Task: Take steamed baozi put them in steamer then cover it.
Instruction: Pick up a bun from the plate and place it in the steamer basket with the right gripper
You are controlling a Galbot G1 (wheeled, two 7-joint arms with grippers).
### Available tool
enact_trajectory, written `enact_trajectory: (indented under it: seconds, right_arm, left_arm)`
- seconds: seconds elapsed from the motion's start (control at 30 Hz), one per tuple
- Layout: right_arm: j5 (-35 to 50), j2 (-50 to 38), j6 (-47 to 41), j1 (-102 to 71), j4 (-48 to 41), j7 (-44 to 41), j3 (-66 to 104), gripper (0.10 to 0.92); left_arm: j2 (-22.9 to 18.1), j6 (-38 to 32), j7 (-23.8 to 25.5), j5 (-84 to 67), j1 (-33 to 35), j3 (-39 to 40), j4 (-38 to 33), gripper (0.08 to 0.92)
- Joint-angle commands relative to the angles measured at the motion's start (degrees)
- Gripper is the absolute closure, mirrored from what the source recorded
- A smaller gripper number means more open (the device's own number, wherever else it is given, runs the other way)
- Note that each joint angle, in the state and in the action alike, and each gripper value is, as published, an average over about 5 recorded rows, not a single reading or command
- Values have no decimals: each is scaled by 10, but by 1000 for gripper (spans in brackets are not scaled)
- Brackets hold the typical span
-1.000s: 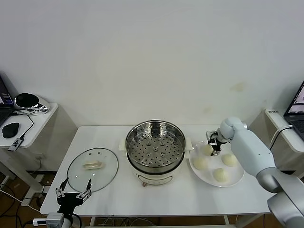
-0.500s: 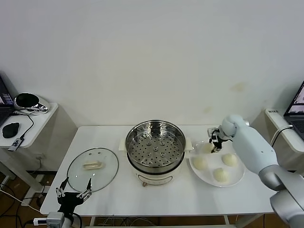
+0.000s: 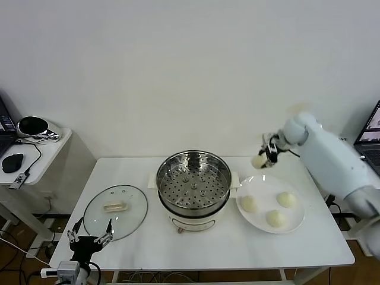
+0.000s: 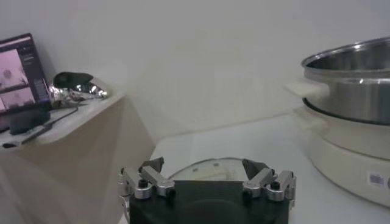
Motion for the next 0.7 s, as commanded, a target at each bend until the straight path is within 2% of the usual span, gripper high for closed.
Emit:
enact_trajectory:
  seconds: [0.03,0.13,0.23,0.37,0.5,0.7]
  right_arm:
    - [168,106,165,147,-85,-63,-101,478]
    - [205,142,307,143,-122,-50,-127,478]
    - [186,151,396,134,-100,-36,-152,476]
    - [115,148,444,108,-44,-20,-158,474]
    - [47,157,503,92,-29,3,-157,468]
    - [-32,161,519,89,26,10,-162,465]
  left_arm:
    - [-2,5,-5,0,-1,-1,-4,177]
    - [-3,5,-7,-1,3,-3,-10,177]
    - [-3,5,-7,-1,8,-5,-15,177]
    - [-4,4,-8,0,13,-5,-13,177]
    - [-6,4,-8,1,17,-2,-11,177]
    - [-13,5,-8,7,18,4,-10,177]
